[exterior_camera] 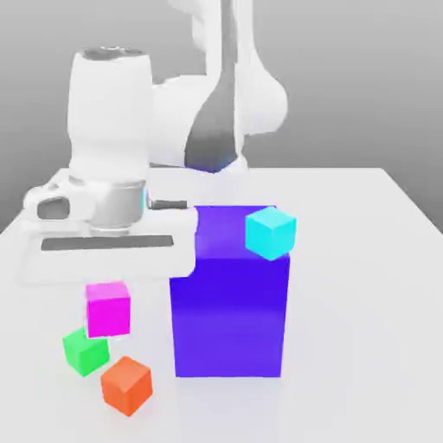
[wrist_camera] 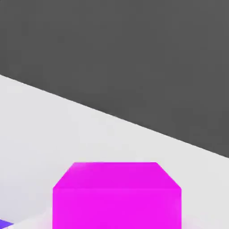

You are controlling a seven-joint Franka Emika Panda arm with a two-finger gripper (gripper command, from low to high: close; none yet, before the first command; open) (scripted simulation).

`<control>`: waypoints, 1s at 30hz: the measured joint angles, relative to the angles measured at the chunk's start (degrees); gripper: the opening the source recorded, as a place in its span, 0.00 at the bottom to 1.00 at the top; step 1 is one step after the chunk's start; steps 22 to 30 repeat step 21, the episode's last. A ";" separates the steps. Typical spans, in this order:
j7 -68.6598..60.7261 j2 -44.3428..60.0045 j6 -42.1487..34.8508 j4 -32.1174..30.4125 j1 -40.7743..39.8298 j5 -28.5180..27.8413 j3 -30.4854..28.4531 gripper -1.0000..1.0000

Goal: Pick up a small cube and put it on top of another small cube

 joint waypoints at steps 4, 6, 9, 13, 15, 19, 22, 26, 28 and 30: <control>-4.28 0.22 -1.93 -1.66 -3.37 1.11 -2.53 0.00; -6.38 0.38 -2.90 -2.51 -5.09 1.64 -3.77 0.00; -9.14 1.05 -4.39 -4.22 -6.33 2.30 -4.78 0.00; -12.24 5.90 -0.67 -4.44 -6.15 5.72 -4.17 0.00; -13.96 8.99 2.09 -4.30 -6.36 8.07 -3.48 0.00; -16.34 13.48 6.12 -4.15 -7.57 11.39 -1.70 1.00; -16.34 13.48 6.12 -4.15 -7.57 11.39 -1.70 1.00; -16.34 13.48 6.12 -4.15 -7.57 11.39 -1.70 1.00; -16.34 13.48 6.12 -4.15 -7.57 11.39 -1.70 1.00; -16.34 13.48 6.12 -4.15 -7.57 11.39 -1.70 1.00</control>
